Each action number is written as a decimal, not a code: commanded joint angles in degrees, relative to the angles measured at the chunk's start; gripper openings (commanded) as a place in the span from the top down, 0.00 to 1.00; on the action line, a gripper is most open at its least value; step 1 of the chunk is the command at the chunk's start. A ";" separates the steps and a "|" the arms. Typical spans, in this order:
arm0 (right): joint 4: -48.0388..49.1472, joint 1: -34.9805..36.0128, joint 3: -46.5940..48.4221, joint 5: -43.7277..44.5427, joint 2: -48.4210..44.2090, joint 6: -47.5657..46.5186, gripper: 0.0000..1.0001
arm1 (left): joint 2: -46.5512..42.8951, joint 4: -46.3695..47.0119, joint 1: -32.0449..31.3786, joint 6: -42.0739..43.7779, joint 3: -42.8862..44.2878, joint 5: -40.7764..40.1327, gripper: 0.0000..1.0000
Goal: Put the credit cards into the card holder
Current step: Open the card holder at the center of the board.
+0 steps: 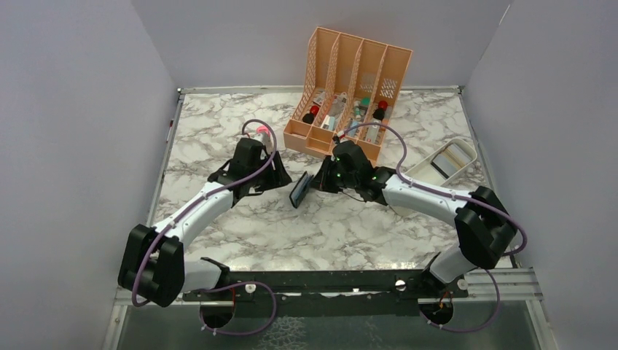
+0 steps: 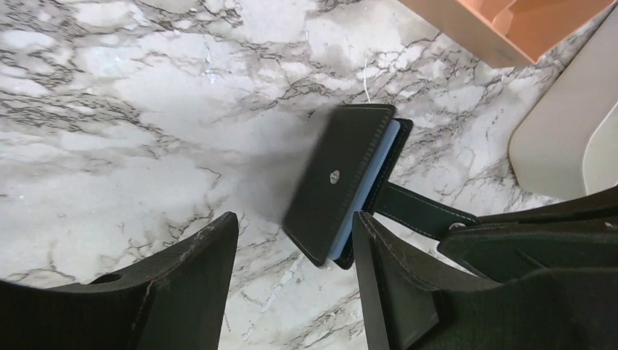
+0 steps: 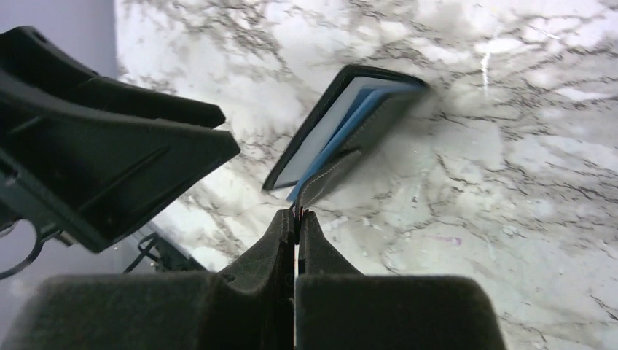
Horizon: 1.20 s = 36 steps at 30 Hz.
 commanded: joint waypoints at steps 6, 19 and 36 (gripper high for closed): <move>3.44 0.25 -0.69 -5.46 -0.21 -2.48 0.99 | -3.86 -2.66 2.40 0.92 1.61 1.53 0.37; -8.04 0.17 -10.23 7.17 -6.19 -11.32 0.99 | -3.47 -0.22 2.20 2.10 -2.85 5.61 0.42; -9.81 0.17 -14.26 12.84 -10.75 -11.27 0.99 | 2.64 5.81 -1.75 0.64 -5.65 6.16 0.42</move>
